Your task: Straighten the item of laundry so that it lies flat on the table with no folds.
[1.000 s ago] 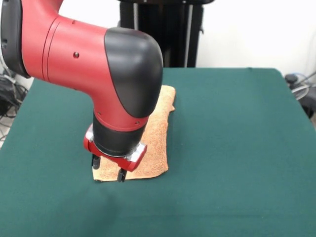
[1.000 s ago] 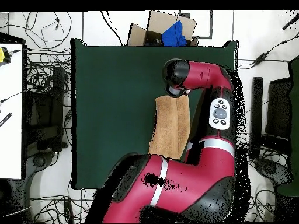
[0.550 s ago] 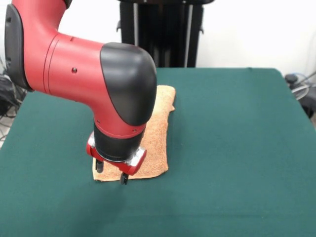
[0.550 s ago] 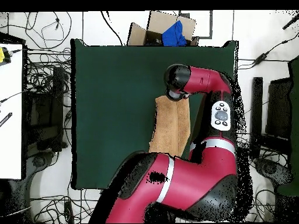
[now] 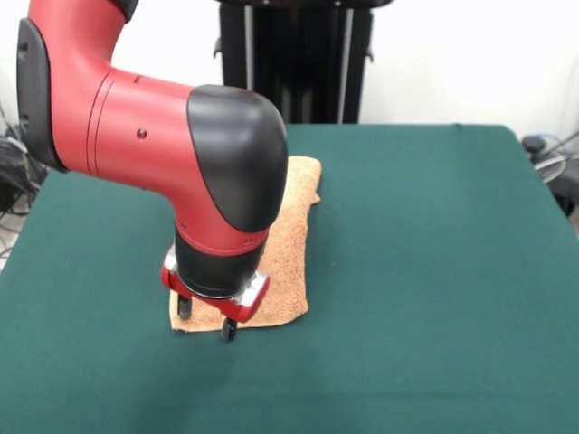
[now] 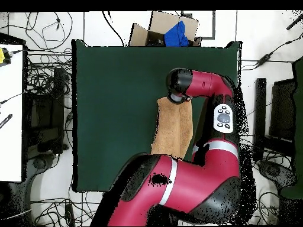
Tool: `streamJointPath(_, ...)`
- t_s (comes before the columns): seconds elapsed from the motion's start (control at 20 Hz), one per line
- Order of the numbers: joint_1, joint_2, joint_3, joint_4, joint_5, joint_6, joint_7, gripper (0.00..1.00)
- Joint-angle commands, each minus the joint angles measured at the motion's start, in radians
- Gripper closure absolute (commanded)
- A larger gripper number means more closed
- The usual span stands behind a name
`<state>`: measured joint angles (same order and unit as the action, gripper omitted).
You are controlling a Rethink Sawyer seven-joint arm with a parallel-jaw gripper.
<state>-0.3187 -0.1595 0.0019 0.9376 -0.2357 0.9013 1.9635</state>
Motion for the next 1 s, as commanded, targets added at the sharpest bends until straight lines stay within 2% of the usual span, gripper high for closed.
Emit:
streamJointPath(0.05,-0.014,0.05,0.082,0.183,-0.096,-0.085,-0.196,0.0)
streamJointPath(0.85,-0.022,0.076,0.08,0.181,-0.1,-0.127,-0.172,0.0)
streamJointPath(0.9,-0.021,0.075,0.078,0.181,-0.101,-0.13,-0.17,1.0)
streamJointPath(1.0,-0.015,0.076,0.071,0.177,-0.102,-0.129,-0.156,1.0)
